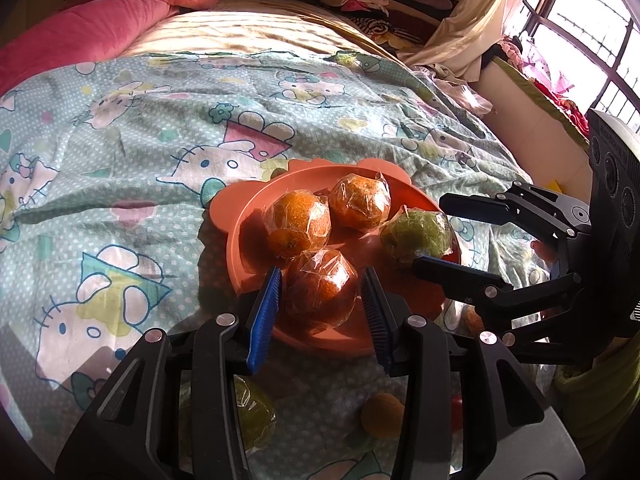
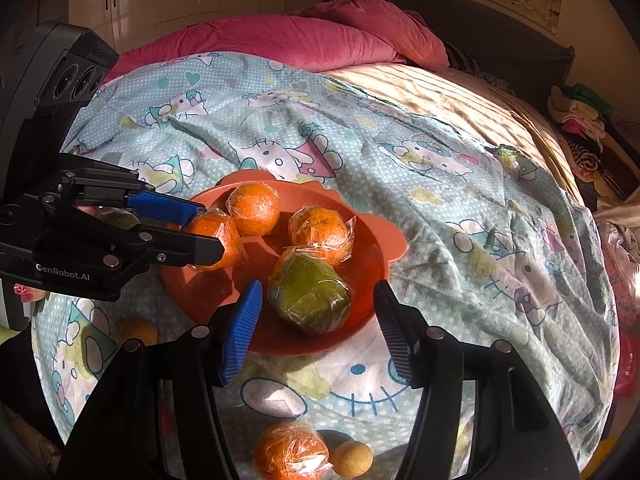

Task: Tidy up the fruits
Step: 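Open the right tool off the pomelo while the left tool opens off its orange, then lift both open tools up and away from the orange plate, then move the left tool to a small brown fruit while the right tool approaches the red tomato, then grasp the small brown fruit with the left tool while the right tool grasps the red tomato, then carry the brown fruit with the left tool over the plate while the right tool carries the tomato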

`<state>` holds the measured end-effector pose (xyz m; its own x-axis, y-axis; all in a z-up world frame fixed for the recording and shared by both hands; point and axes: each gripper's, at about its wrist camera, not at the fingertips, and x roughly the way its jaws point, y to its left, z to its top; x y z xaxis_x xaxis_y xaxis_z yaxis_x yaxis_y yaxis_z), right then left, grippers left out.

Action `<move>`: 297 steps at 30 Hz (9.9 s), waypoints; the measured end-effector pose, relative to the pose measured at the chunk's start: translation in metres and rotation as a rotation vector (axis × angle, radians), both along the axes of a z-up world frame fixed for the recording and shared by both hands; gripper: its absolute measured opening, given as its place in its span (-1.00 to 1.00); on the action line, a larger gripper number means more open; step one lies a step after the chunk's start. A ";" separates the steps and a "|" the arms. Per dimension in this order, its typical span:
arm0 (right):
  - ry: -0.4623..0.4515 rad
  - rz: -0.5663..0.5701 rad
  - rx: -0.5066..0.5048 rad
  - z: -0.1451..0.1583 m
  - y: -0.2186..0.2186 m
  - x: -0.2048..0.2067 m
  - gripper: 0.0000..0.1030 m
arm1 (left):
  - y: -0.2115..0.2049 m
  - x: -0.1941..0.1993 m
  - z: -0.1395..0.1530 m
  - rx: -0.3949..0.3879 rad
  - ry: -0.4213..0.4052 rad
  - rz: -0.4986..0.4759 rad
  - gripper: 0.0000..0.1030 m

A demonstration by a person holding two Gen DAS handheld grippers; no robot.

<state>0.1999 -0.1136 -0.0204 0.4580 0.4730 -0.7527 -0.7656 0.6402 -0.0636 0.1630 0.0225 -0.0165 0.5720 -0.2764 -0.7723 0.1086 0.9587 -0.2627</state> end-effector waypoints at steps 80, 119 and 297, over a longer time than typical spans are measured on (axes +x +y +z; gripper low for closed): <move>-0.123 -0.165 0.233 0.082 -0.071 -0.046 0.91 | 0.026 -0.060 0.075 0.036 -0.196 0.118 0.81; -0.042 -0.201 0.158 0.041 -0.098 -0.077 0.91 | -0.034 -0.103 0.029 0.082 -0.055 -0.068 0.81; 0.188 -0.054 0.083 0.014 -0.005 0.057 -0.50 | -0.037 -0.005 0.005 -0.008 -0.019 -0.092 -0.64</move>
